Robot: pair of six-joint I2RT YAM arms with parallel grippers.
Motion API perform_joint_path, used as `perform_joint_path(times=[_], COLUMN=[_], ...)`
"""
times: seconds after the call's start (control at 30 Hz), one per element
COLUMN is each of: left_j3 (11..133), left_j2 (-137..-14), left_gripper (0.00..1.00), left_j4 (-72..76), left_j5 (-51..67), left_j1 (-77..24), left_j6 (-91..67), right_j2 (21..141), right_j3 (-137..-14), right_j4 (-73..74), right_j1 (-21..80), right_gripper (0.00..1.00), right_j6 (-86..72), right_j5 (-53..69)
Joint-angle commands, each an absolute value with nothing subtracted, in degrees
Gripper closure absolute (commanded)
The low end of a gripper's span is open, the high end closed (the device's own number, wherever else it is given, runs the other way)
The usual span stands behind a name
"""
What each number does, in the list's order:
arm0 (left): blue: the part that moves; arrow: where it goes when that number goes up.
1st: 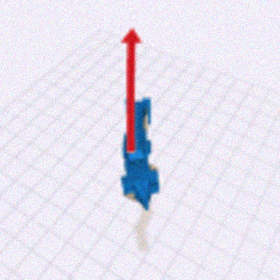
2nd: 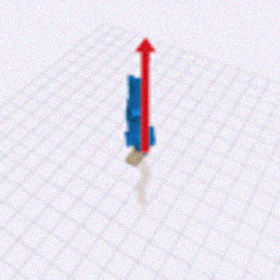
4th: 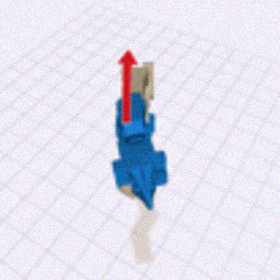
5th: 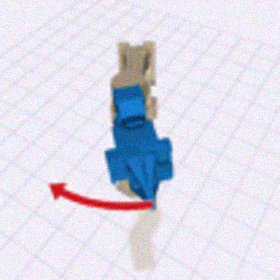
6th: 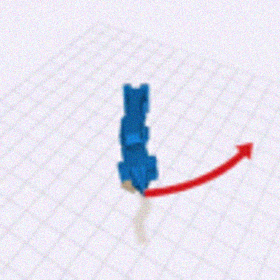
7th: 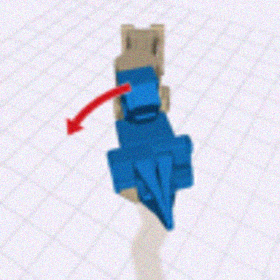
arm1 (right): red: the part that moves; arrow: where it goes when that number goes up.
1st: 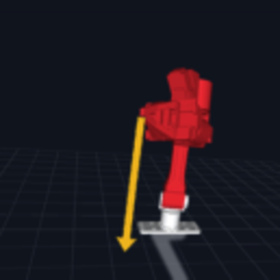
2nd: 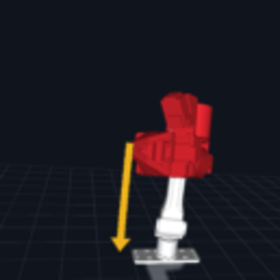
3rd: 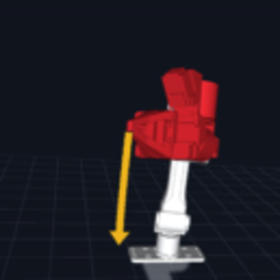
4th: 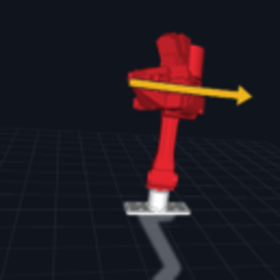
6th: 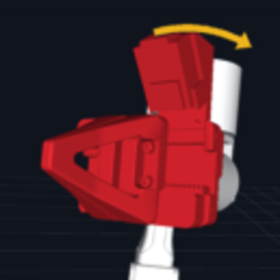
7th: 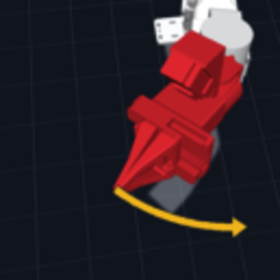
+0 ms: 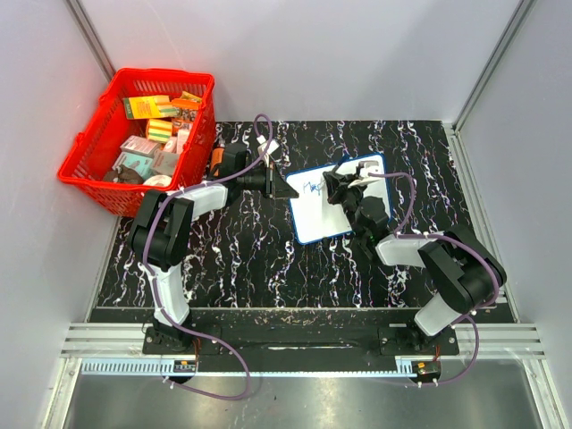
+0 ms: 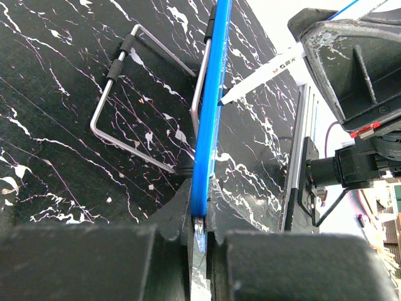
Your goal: Write a sentence on the whiteboard
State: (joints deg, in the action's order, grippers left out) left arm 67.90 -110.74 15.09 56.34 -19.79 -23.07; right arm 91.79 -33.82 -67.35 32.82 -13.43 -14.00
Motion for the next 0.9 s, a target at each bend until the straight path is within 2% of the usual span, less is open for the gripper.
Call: perform_joint_path(times=[0.0,0.23,0.87], left_j3=[67.1,67.1,67.1], left_j2=[-110.3,-110.2,-110.4], left_gripper=[1.0,1.0,1.0], left_j4=[12.0,11.9,11.5], left_j5=[50.8,50.8,50.7], left_j1=[-20.5,-20.6,-20.6], left_j6=[-16.2,-16.3,-15.9], right_j2=[89.3,84.9,87.9], right_j3=[-32.1,-32.3,-36.6], right_j4=[-69.7,-67.6,-66.4], right_j1=[32.5,32.0,28.8], right_gripper=[1.0,1.0,1.0], right_j6=[-14.5,-14.1,-14.8], right_j5=[-13.5,-14.9,-12.0])
